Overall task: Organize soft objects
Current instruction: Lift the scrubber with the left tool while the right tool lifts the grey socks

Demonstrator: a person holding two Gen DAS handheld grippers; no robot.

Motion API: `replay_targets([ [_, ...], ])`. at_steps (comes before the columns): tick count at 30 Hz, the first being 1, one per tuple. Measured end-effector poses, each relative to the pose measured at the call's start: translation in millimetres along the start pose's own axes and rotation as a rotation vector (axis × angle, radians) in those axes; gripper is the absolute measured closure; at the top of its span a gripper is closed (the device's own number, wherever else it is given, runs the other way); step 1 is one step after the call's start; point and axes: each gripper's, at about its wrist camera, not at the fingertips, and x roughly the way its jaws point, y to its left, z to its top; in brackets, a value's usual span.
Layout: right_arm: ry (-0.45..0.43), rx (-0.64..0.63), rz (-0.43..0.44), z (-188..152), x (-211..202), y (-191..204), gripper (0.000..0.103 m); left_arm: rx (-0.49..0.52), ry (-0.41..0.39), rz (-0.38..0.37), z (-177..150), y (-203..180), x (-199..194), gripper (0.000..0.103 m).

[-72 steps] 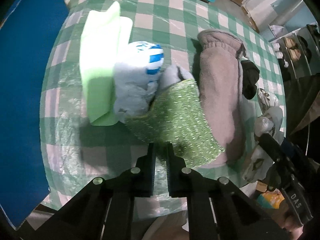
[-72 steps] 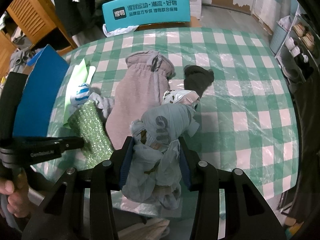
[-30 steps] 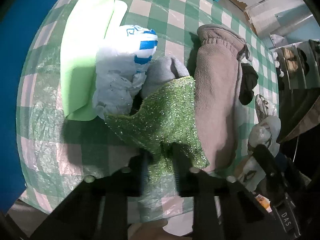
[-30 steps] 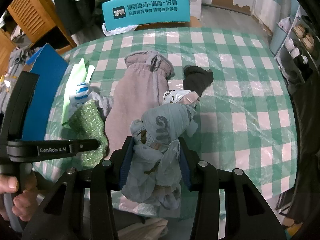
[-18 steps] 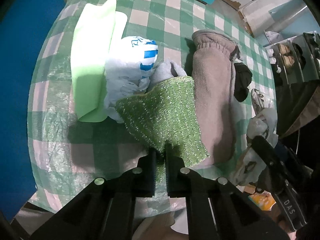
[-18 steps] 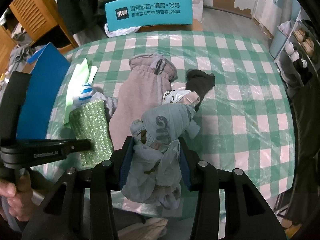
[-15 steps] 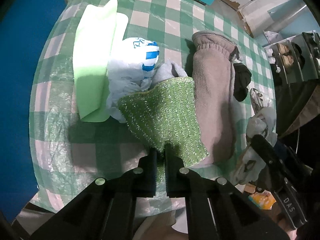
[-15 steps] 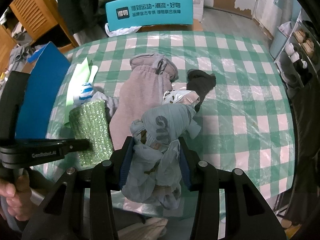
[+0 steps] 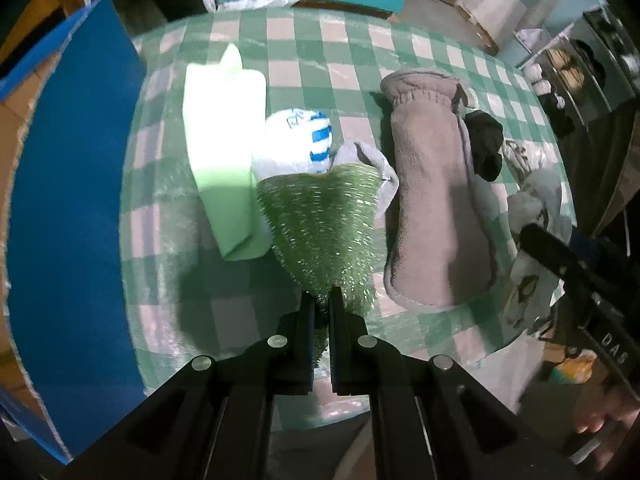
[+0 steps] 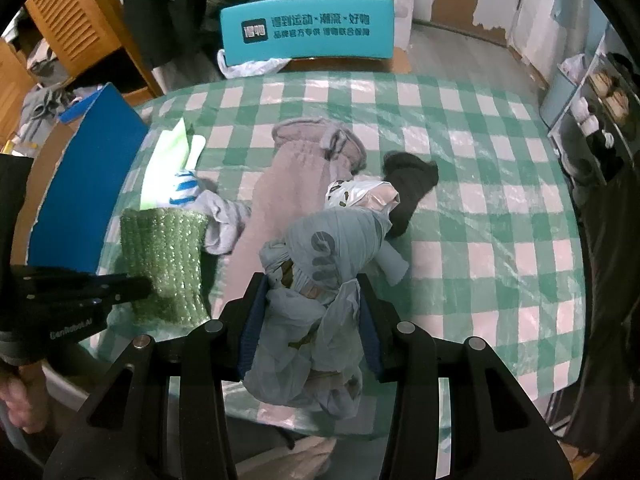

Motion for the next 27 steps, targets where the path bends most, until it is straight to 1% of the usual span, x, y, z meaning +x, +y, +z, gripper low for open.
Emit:
replay_targets([
  [7, -0.019, -0.033, -0.007, 4.3, -8.0, 14.5, 0.061, 0.070, -0.072, 0.077, -1.8, -3.0, -18.7, 0.098],
  [12, -0.027, -0.048, -0.006, 6.2, -13.9, 23.2, 0.061, 0.091, -0.101, 0.092, -3.4, -1.8, -28.4, 0.098],
  [19, -0.054, -0.064, 0.003, 9.8, -25.3, 35.1, 0.061, 0.123, -0.166, 0.138, -4.3, -1.5, -45.8, 0.098],
  [27, -0.078, -0.080, 0.014, 17.8, -39.0, 48.1, 0.061, 0.133, -0.222, 0.174, -6.0, 5.9, -65.7, 0.098],
])
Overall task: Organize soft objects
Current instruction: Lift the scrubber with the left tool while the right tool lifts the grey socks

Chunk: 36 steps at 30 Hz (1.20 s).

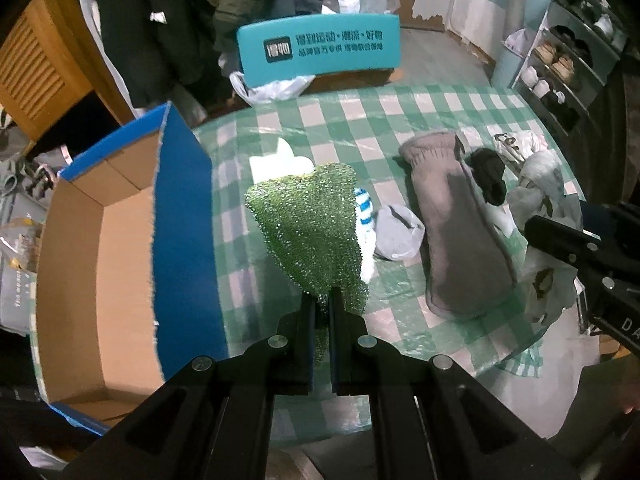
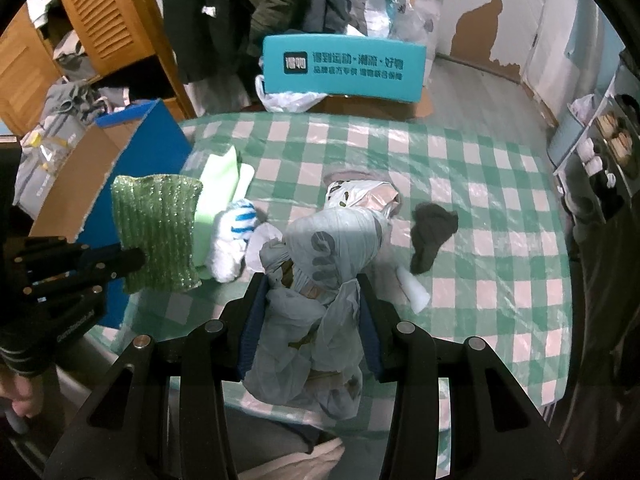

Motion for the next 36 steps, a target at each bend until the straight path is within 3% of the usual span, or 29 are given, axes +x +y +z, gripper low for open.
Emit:
replay_targets([
  [14, -0.061, -0.059, 0.037, 24.4, -24.8, 36.6, 0.061, -0.007, -0.083, 0.041, 2.6, 22.9, -35.5, 0.098],
  [36, -0.096, -0.163, 0.102, 59.5, -28.9, 117.2, 0.061, -0.126, -0.162, 0.060, -6.7, 94.8, -70.3, 0.098],
])
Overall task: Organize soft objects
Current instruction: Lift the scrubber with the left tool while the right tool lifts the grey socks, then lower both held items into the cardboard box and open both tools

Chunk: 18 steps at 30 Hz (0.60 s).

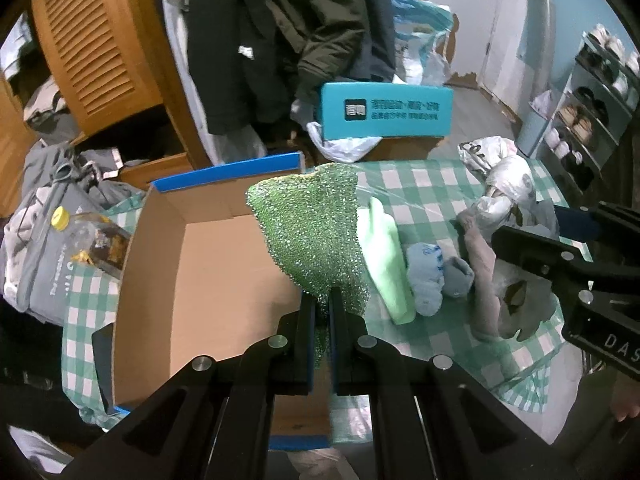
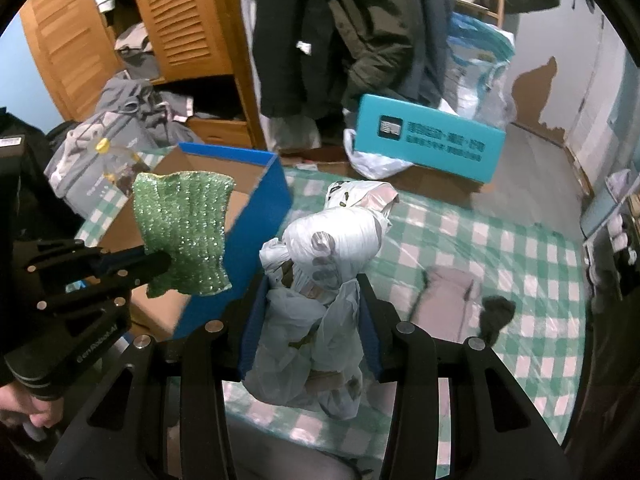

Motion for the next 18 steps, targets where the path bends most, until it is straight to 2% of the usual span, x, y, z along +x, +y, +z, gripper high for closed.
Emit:
replay_targets([
  [18, 0.021, -0.077, 0.077, 37.7, 32.7, 77.2, 0.061, -0.099, 0.003, 0.032, -15.0, 67.8, 3.5, 0.098],
])
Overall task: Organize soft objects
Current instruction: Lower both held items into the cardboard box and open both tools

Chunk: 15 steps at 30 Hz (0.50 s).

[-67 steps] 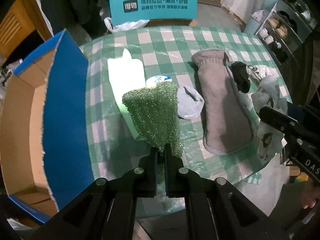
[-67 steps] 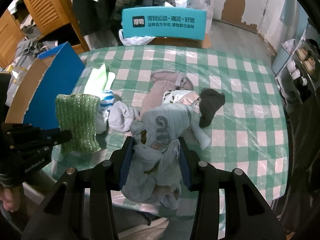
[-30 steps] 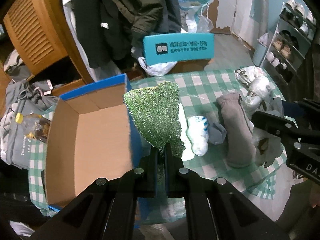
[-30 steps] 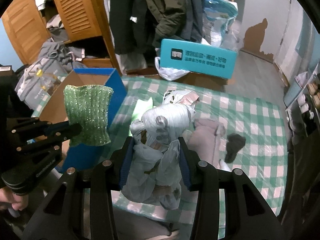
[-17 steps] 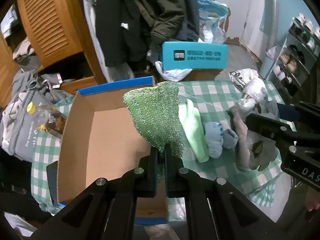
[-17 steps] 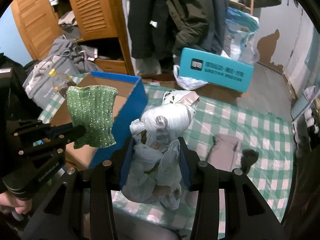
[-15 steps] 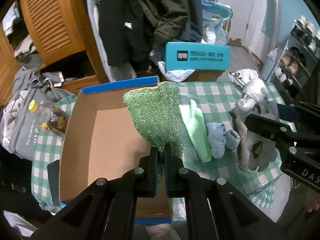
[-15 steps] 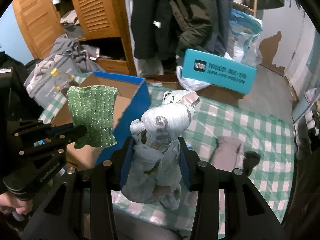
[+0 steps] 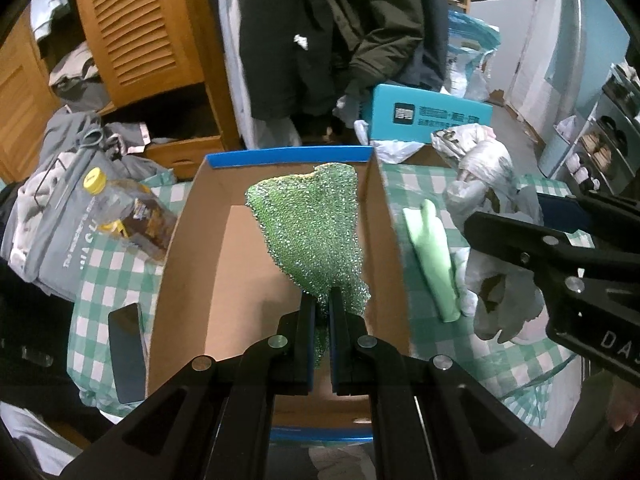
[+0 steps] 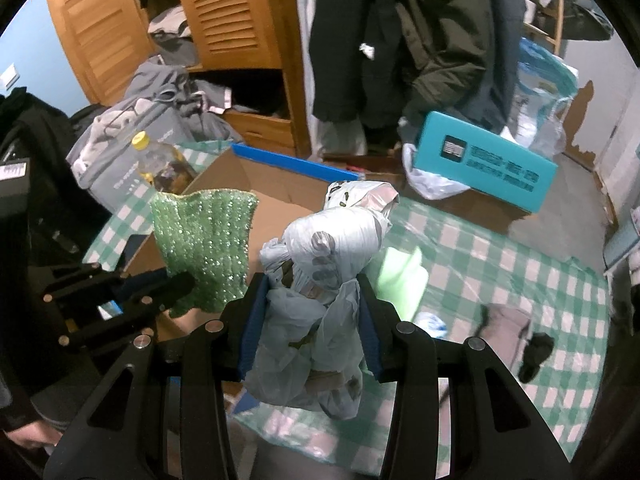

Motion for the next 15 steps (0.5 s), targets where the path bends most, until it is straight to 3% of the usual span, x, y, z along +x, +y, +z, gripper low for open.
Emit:
replay_targets([
  [15, 0.078, -0.056, 0.059, 15.6, 51.9, 51.0, 0.061, -0.070, 0.069, 0.040, -13.4, 47.5, 29.5, 0.098],
])
